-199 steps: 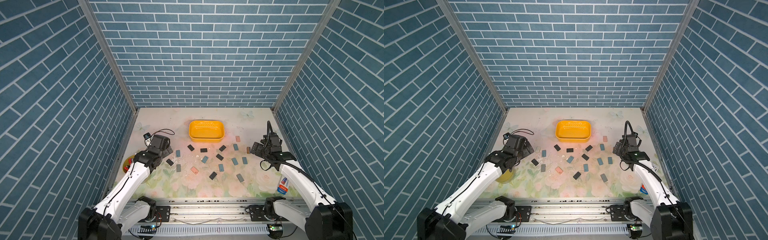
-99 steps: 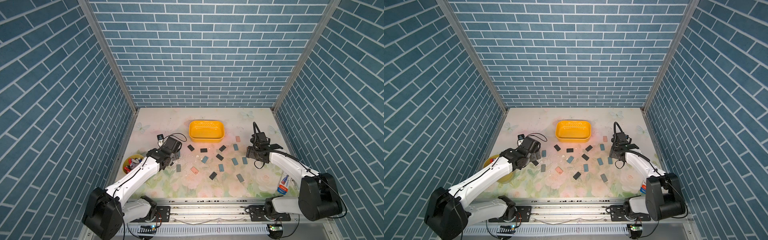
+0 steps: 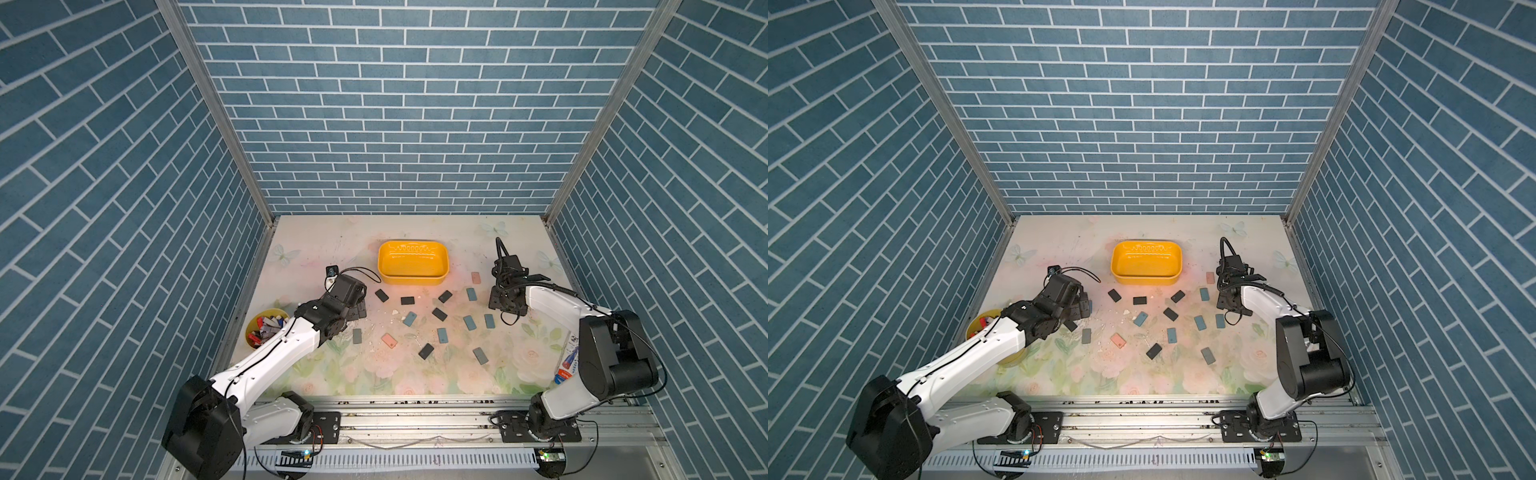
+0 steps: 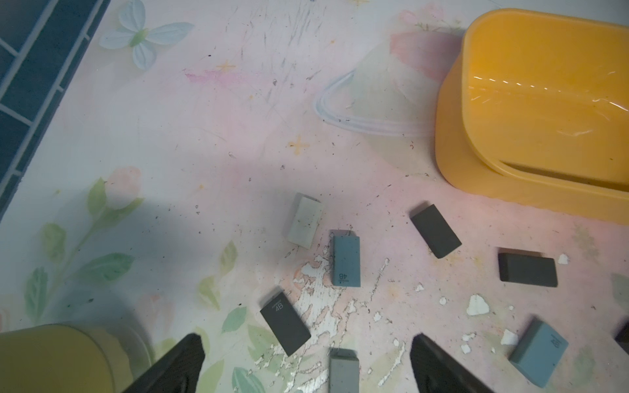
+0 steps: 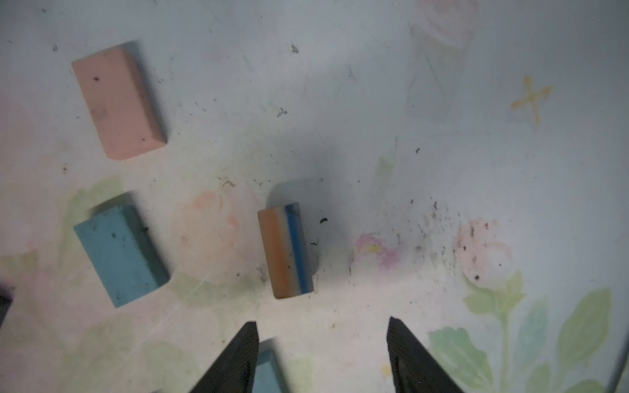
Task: Put the eraser in the storage box
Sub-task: Pick up the eraser from the center of the board.
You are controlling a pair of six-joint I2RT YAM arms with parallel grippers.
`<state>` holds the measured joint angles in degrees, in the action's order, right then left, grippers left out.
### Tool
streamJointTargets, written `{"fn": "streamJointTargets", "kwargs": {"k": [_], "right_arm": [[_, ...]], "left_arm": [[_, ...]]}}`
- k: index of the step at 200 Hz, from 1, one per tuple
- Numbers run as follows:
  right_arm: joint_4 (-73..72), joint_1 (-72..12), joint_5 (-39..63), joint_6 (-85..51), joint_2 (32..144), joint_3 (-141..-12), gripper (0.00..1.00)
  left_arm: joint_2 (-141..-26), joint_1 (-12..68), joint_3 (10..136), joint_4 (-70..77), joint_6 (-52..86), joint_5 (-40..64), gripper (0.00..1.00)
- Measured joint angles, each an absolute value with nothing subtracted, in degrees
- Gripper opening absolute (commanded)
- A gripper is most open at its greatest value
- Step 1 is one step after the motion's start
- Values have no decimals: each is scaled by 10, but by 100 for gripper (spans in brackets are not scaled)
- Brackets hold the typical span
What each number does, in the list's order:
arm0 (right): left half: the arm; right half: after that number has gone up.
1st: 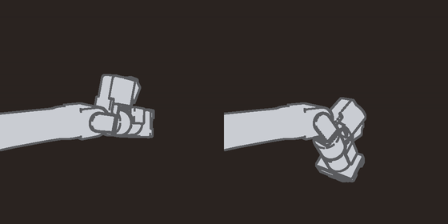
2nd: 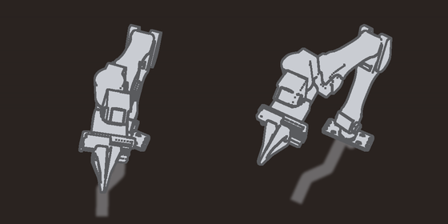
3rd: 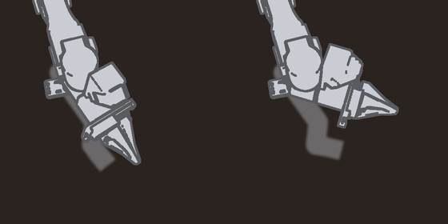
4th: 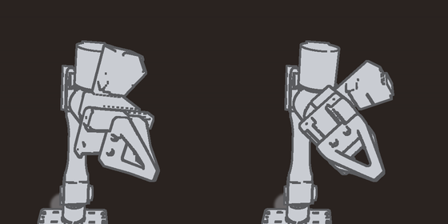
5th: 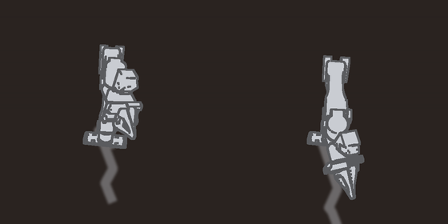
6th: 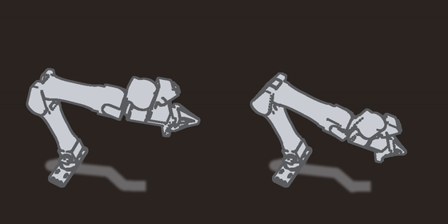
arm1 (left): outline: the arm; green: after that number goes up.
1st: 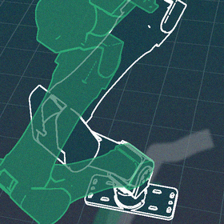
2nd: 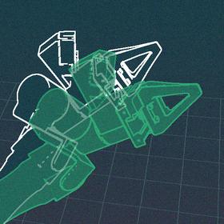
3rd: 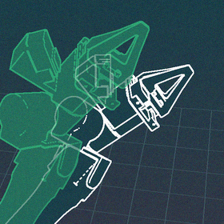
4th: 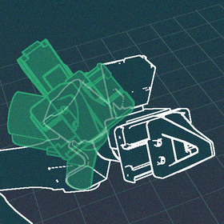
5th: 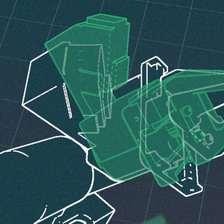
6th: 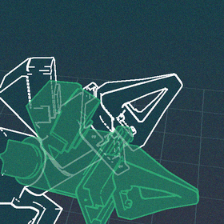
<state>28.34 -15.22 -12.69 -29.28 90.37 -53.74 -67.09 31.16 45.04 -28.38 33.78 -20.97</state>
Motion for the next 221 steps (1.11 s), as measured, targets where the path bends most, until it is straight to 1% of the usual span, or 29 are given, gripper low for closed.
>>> {"fn": "streamJointTargets", "kwargs": {"k": [20,43,93,157,182,208,221], "right_arm": [[282,-152,-127,-290,919,-550,56],[279,-152,-126,-287,936,-557,50],[278,-152,-121,-282,972,-564,42],[269,-152,-111,-281,1005,-589,30],[266,-152,-109,-279,1012,-595,18],[267,-152,-109,-276,1012,-595,9],[267,-151,-109,-276,1012,-595,2]], "left_arm": [[-673,313,450,-278,334,-207,99],[-686,315,451,-277,330,-207,99],[-730,319,479,-295,326,-214,99],[-736,327,490,-304,325,-229,99],[-736,328,491,-311,325,-234,99],[-736,332,493,-315,325,-241,99],[-736,333,493,-316,325,-244,99]]}}
